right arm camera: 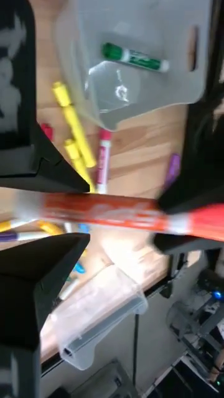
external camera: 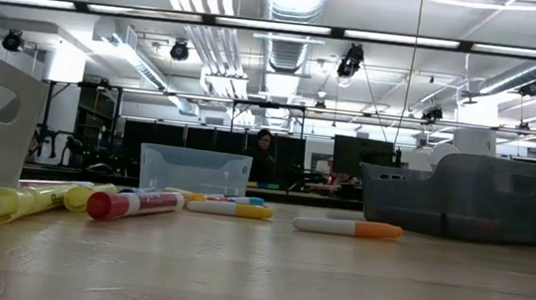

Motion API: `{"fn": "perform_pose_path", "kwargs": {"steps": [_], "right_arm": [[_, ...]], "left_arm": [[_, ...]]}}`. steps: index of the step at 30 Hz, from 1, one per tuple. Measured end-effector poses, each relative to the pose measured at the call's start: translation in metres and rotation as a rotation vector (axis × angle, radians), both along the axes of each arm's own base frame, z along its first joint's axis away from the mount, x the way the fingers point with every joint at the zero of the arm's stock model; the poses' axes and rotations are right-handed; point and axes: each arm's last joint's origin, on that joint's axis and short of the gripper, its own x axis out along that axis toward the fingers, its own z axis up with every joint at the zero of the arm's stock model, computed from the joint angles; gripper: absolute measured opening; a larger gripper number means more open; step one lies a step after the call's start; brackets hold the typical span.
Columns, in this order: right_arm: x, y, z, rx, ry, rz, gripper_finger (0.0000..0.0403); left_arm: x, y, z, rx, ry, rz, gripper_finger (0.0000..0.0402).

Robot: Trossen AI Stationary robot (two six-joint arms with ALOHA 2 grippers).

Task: Pick & Place Markers
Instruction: Put the orange marker pen into the gray bin

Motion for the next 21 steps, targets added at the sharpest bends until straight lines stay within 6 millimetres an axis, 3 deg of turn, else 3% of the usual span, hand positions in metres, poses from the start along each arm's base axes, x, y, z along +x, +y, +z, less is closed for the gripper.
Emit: {"fn": "perform_pose_path", "kwargs": {"steps": [13,21], "right_arm": [[-0.017,-0.008,-0.038,-0.022,0.142,-0.076,0.0127],[-0.021,-0.011,-0.045,-0.044,0.182,-0.081,0.0127]], "left_arm": [[-0.043,0.007,0.005,-0.1,0.206,-0.082,0.0062],[-0.075,-0.001,-0.007,-0.181,0.43,-0.253,0.0062]]}}
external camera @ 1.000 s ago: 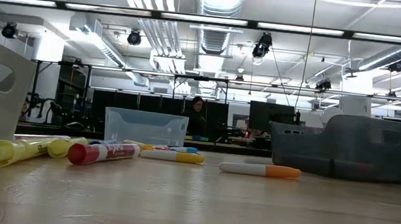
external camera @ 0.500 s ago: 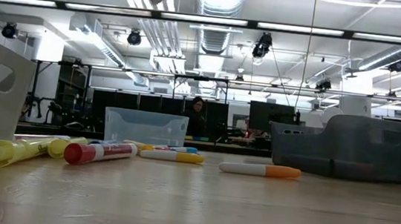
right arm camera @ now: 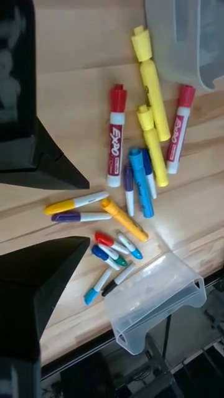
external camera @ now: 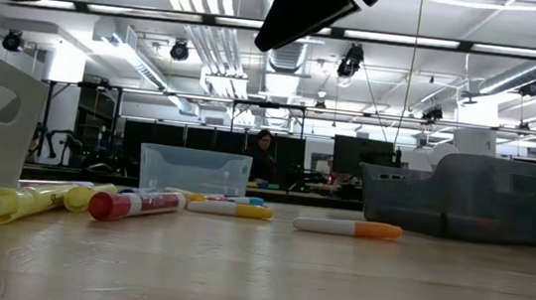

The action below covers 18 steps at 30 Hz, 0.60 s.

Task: Pick & Place Markers
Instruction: Put the orange marker pen into the gray bin

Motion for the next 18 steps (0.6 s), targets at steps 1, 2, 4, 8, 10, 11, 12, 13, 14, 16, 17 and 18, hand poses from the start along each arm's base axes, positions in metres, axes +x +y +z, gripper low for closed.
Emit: {"fn": "perform_pose_path", "kwargs": {"steps": [1,2,4,8,10,11,12,13,14,16,17,18], "right_arm": [[0.0,0.0,0.0,0.0,0.0,0.0,0.0127],[0.0,0.0,0.0,0.001,-0.001,0.0,0.0128],[0.0,0.0,0.001,0.002,-0.003,0.001,0.0127],[0.0,0.0,0.001,0.002,-0.003,0.001,0.0127],[0.0,0.0,0.001,0.003,-0.004,0.001,0.0128],[0.0,0.0,0.001,0.003,-0.004,0.001,0.0128],[0.0,0.0,0.001,0.003,-0.004,0.001,0.0127],[0.0,0.0,0.001,0.003,-0.004,0.001,0.0127],[0.0,0.0,0.001,0.003,-0.004,0.001,0.0128],[0.0,0.0,0.001,0.004,-0.005,0.001,0.0127],[0.0,0.0,0.001,0.004,-0.005,0.001,0.0127],[0.0,0.001,0.001,0.004,-0.005,0.002,0.0128]], "left_arm": [[-0.003,-0.002,-0.002,-0.013,0.035,-0.018,0.0062],[-0.006,-0.003,-0.005,-0.023,0.067,-0.032,0.0062],[-0.01,-0.006,-0.009,-0.045,0.125,-0.041,0.0062],[-0.014,-0.008,-0.018,-0.076,0.229,-0.019,0.0062],[-0.014,-0.009,-0.021,-0.105,0.269,0.016,0.0062],[-0.013,-0.009,-0.023,-0.114,0.279,0.026,0.0062],[-0.013,-0.01,-0.023,-0.116,0.285,0.027,0.0062],[-0.012,-0.011,-0.024,-0.12,0.292,0.025,0.0062],[-0.012,-0.011,-0.025,-0.123,0.301,0.025,0.0062],[-0.011,-0.013,-0.026,-0.13,0.302,0.03,0.0062],[-0.01,-0.013,-0.026,-0.135,0.295,0.032,0.0063],[-0.009,-0.014,-0.026,-0.137,0.285,0.038,0.0066]]}}
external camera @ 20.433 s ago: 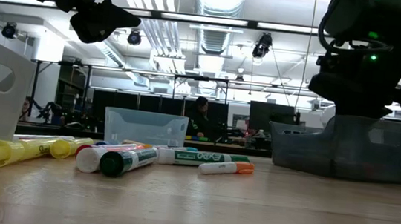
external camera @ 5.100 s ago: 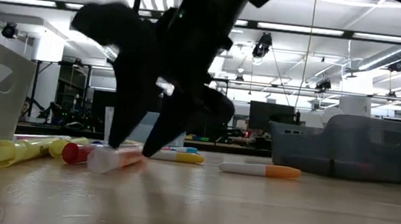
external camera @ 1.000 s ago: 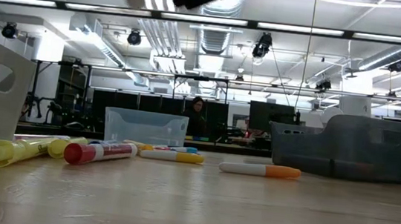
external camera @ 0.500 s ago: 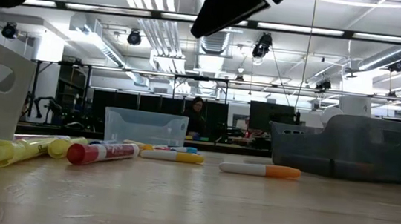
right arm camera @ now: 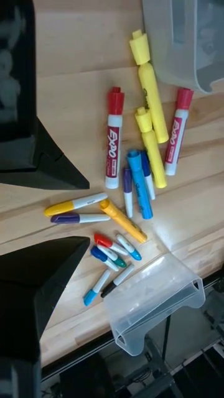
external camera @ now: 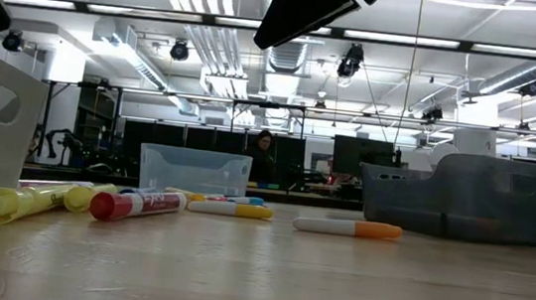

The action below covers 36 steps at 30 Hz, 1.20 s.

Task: Pick & Place Markers
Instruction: Put the orange marker pen into the gray bin, then put the green marker pen into the gray bin

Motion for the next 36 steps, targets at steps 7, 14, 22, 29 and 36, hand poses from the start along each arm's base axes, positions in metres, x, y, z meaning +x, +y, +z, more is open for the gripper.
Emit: {"fn": "perform_pose_path", "kwargs": {"steps": [7,14,22,29,36], "right_arm": [[0.0,0.0,0.0,0.002,0.002,0.001,0.0127],[-0.001,0.0,0.0,-0.002,0.013,0.002,0.0127],[-0.024,-0.004,0.003,0.068,0.156,-0.051,0.0124],[-0.05,-0.011,0.004,0.176,0.303,-0.235,0.0109],[-0.078,-0.014,0.002,0.284,0.486,-0.514,0.0094]], "left_arm": [[0.003,-0.003,0.003,-0.01,-0.053,0.002,0.0122],[0.003,-0.003,0.003,-0.008,-0.056,0.003,0.0174],[0.007,-0.007,0.015,0.001,-0.193,-0.061,0.0181],[0.01,-0.009,0.031,0.092,-0.408,-0.092,0.0181],[0.013,-0.012,0.045,0.138,-0.572,-0.104,0.0181]]}}
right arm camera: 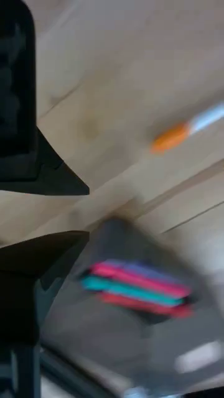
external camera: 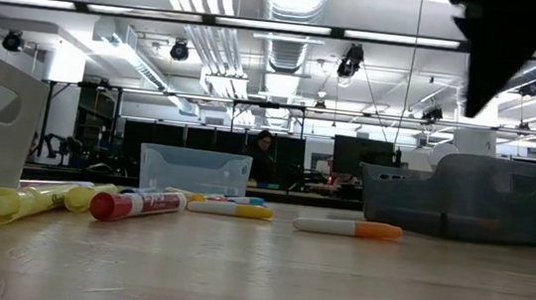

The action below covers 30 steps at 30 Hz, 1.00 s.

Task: Pick & Place Markers
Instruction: Put the green marker pen into the gray bin

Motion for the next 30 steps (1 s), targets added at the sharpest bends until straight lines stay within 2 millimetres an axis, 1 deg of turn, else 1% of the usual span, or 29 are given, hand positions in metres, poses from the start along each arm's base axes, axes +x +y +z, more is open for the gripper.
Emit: {"fn": "perform_pose_path", "kwargs": {"steps": [3,6,11,14,17,22,26,28,30], "right_arm": [[-0.006,-0.002,-0.002,-0.01,0.038,-0.063,0.0091],[-0.008,-0.003,-0.008,-0.014,0.058,-0.047,0.0088],[-0.012,-0.006,-0.016,-0.039,0.082,-0.055,0.0084],[-0.013,-0.007,-0.019,-0.047,0.09,-0.056,0.008],[-0.013,-0.007,-0.021,-0.051,0.093,-0.058,0.0077],[-0.011,-0.006,-0.022,-0.038,0.062,-0.058,0.0079],[-0.009,-0.005,-0.023,-0.043,0.04,-0.039,0.0078],[-0.009,-0.005,-0.023,-0.043,0.04,-0.038,0.0075],[-0.009,-0.005,-0.023,-0.045,0.039,-0.037,0.0073]], "left_arm": [[0.0,0.0,0.001,0.0,-0.01,-0.001,0.0181],[0.0,0.0,0.001,-0.01,-0.003,0.001,0.0181],[0.001,-0.001,-0.005,-0.046,0.061,0.02,0.0181],[0.003,0.001,-0.009,-0.054,0.092,0.077,0.0181],[0.007,0.004,-0.003,-0.053,0.106,0.114,0.0181],[0.01,0.011,0.001,0.028,0.238,0.182,0.0178],[0.015,0.015,0.0,0.106,0.368,0.261,0.0164],[0.018,0.013,0.002,0.138,0.418,0.264,0.0152],[0.021,0.009,0.008,0.157,0.453,0.231,0.0141]]}}
